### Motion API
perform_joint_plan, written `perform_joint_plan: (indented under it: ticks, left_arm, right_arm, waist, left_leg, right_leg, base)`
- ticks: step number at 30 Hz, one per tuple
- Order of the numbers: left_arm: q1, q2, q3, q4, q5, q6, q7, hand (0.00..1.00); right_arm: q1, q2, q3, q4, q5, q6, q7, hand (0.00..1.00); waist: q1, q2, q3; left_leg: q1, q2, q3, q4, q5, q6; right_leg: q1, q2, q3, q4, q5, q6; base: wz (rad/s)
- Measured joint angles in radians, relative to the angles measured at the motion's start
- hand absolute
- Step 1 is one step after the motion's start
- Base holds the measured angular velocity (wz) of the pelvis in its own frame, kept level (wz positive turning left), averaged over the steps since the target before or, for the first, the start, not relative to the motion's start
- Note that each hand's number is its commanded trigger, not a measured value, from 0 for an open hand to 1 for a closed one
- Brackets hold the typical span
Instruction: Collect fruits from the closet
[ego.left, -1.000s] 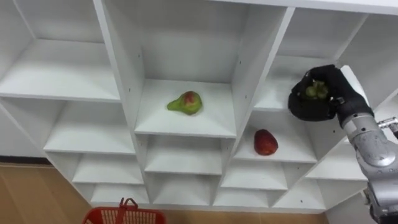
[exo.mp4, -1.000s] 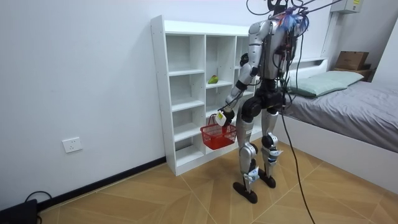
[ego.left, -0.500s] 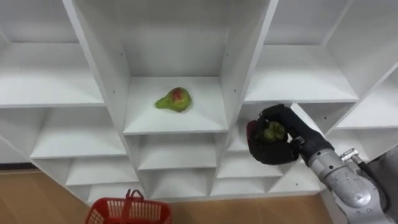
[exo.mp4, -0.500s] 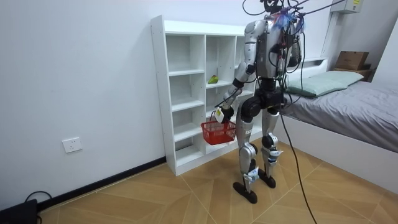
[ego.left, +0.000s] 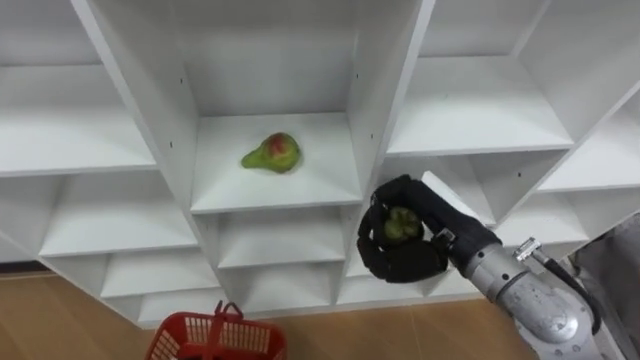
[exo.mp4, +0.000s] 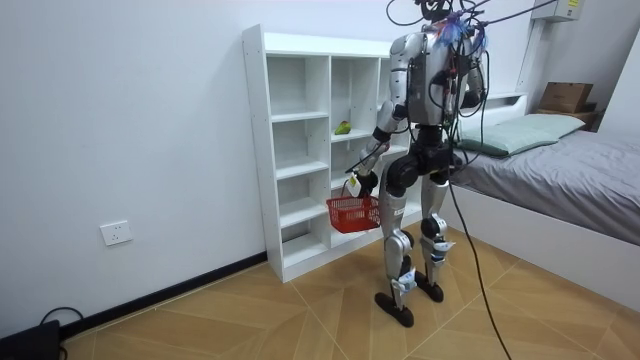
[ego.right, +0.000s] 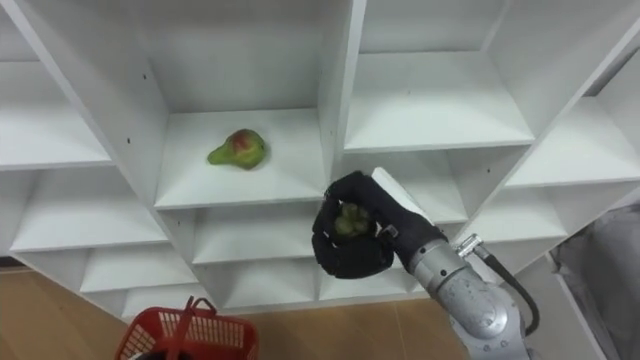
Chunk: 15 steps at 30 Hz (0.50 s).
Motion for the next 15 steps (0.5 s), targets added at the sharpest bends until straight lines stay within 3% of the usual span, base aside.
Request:
perform_joint_plan:
  ticks: [5, 8, 15]
  left_arm:
    - [-0.003, 0.001, -0.022, -0.02, 0.0, -0.011, -0.001, 1.0]
    - [-0.016, 0.007, -0.052, -0.031, 0.001, -0.013, -0.004, 1.0]
    - [-0.04, 0.006, -0.088, -0.087, 0.0, -0.041, -0.022, 1.0]
  right_arm:
    - [0.0, 0.0, 0.009, 0.001, -0.001, 0.0, 0.011, 1.0]
    - [-0.003, 0.0, 0.043, 0.006, -0.015, -0.001, 0.011, 1.0]
    - [-0.016, 0.008, 0.132, 0.12, -0.056, -0.024, 0.001, 1.0]
  waist:
    - [-0.001, 0.014, 0.0054]
    - [0.0, 0.021, 0.0017]
    - [0.009, 0.026, 0.0045]
  left_leg:
    - [-0.018, 0.001, -0.001, 0.005, 0.0, 0.001]
    - [-0.03, 0.001, -0.003, 0.013, 0.0, 0.001]
    - [-0.063, 0.002, -0.011, 0.033, 0.001, 0.001]
  right_leg:
    - [-0.009, 0.0, -0.002, -0.004, 0.005, 0.0]
    - [-0.023, 0.0, -0.003, -0.002, 0.006, -0.001]
    - [-0.048, -0.003, -0.012, 0.007, 0.007, -0.002]
  base:
    - [0.0]
    - [0.01]
    - [0.02]
